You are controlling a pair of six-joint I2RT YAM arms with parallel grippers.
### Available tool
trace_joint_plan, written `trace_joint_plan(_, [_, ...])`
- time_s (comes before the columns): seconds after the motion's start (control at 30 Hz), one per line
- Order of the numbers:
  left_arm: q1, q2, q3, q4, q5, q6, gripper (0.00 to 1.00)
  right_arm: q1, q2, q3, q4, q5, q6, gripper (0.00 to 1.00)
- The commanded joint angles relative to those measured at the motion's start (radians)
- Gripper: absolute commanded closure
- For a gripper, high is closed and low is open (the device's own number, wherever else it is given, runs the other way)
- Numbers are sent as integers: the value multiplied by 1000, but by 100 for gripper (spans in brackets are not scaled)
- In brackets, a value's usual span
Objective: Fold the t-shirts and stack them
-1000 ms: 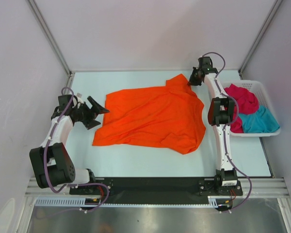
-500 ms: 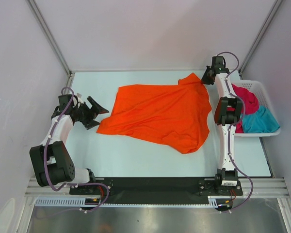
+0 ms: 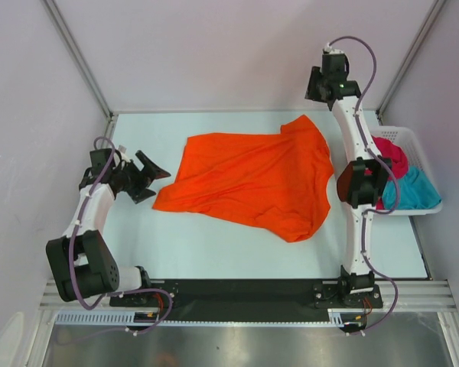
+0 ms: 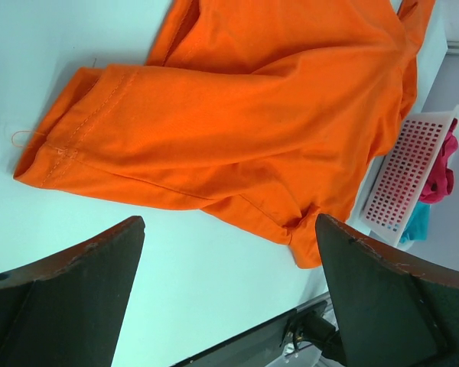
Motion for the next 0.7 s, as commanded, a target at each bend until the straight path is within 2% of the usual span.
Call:
trace_joint_plan(0.0, [-5,-60,0,-14,-7,22,0,80,-280,-228,-79,111,11,58])
trace_joint_plan(0.03, [-5,-64,-2,-17,-10,20,0,134,-325,-299,-108,137,28,65])
trace_joint_plan(0.07, [-5,-75,0,-20,-10,23,0,162,-371,-367,-114,231,51,74])
trace_joint_plan(0.1, [-5,-81,0,-24,-13,26,0,194,-472,-443,-108,287,95,91])
trace_joint_plan(0.13, [-2,-84,-2,-26,-13,26,0,227,-521,-631,-57,336,126,98])
trace_joint_plan(0.17, [-2,-87,2,-26,-13,28,0,267,-566,-712,-24,391,173,100])
trace_joint_plan(0.23, [-1,-84,9,-29,-5,31,0,265,-682,-937,93,307,247,99])
trace_joint_plan(0.27, [1,-84,17,-30,-7,32,0,224,-709,-997,129,115,263,100])
trace_joint_plan(0.33, [8,-78,23,-38,-14,35,0,191,-752,-1073,189,-146,295,100])
trace_joint_plan(0.43, [14,-72,15,-21,-46,29,0,252,-795,-1177,220,-165,274,98])
trace_joint_plan(0.47, [19,-62,5,-14,-48,29,0,277,-818,-1206,218,-159,252,92])
trace_joint_plan(0.5, [19,-49,-1,-4,-51,32,0,321,-830,-1223,206,-151,252,78])
trace_joint_plan(0.63, [25,20,-40,40,-50,8,0,399,-878,-1312,203,-157,261,71])
trace_joint_plan(0.67, [24,24,-57,51,-51,2,0,412,-888,-1330,203,-160,264,66])
